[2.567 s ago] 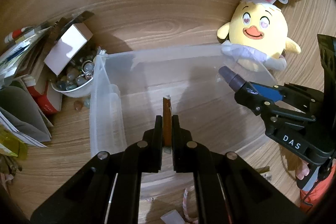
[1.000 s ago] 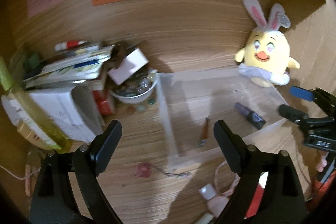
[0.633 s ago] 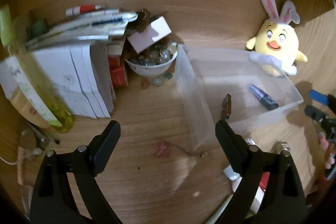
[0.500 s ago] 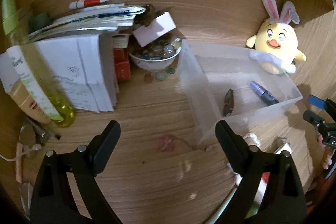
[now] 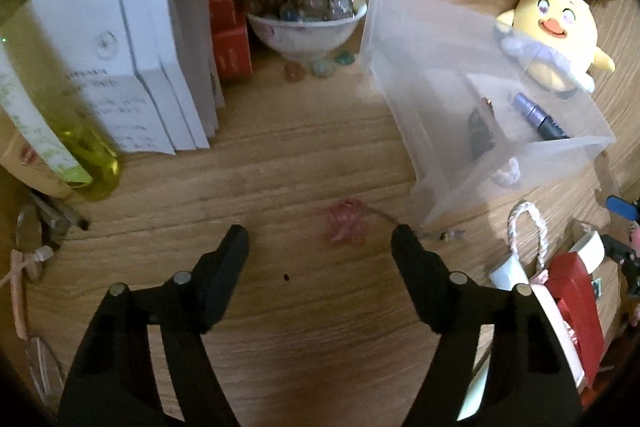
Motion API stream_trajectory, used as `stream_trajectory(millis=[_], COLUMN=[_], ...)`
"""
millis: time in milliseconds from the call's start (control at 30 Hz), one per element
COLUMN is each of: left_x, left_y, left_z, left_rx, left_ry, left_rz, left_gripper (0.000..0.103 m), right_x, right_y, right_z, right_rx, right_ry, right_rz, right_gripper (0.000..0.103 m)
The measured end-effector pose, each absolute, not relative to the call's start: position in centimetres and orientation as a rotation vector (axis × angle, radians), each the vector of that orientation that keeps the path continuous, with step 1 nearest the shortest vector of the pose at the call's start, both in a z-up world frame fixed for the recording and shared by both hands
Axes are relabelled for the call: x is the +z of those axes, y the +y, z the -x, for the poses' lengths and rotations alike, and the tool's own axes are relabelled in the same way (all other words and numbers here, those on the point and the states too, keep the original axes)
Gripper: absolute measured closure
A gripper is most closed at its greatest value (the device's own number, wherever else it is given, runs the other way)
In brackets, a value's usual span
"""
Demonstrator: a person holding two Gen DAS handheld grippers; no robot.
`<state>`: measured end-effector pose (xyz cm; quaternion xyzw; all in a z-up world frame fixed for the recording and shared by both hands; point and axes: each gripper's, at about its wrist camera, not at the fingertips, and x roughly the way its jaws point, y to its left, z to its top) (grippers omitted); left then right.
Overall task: Organize objects
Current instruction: 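Grasp the white eraser with the right gripper, then carry the eraser into the bin with the right gripper while the left gripper carries the pink keychain there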
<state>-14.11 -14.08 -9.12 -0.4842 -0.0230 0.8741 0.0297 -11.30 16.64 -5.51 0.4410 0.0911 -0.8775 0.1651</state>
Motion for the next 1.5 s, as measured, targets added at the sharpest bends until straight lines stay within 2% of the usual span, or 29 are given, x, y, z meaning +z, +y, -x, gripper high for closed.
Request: stream_trajectory(millis=[100,300,367,433,567,633,833,1133,1500], left_x=[-9.2,-9.2,-9.2,-9.2,-9.1,-9.1,-8.9,-7.0,-3.3], left_y=[-13.7,-13.0,-13.0,-12.9,-12.7,-12.7,-12.3,-11.0,-7.9], left_z=[14.2,14.2,14.3,14.4,14.2,14.0,12.7,10.2,8.3], left_rx=[2.709,2.737,2.732,2.73,2.713,2.701,2.671,2.691,2.744], left_ry=[-0.037,0.036,0.044,0.049,0.053,0.044,-0.001,-0.045,0.012], left_rz=[1.474,1.428,1.413,1.404,1.395,1.395,1.406,1.328,1.157], left_gripper=[0.032,0.054,0.065,0.069,0.082,0.082,0.082,0.082,0.082], right_x=[-5.9,-6.4,-6.6,-6.7,-6.9,-6.9,-6.8,-7.0,-4.3], right_y=[16.5,15.5,15.2,14.9,14.8,14.7,14.5,15.4,17.6], right_z=[11.2,12.1,12.3,12.3,12.2,12.2,12.0,11.5,11.2], right_rx=[-2.487,-2.448,-2.44,-2.434,-2.429,-2.425,-2.418,-2.49,-2.573], right_ry=[0.285,0.271,0.283,0.29,0.296,0.302,0.311,0.295,0.135], right_rz=[-1.264,-1.262,-1.26,-1.258,-1.242,-1.227,-1.209,-1.221,-1.145], right_gripper=[0.03,0.031,0.032,0.032,0.043,0.056,0.078,0.08,0.081])
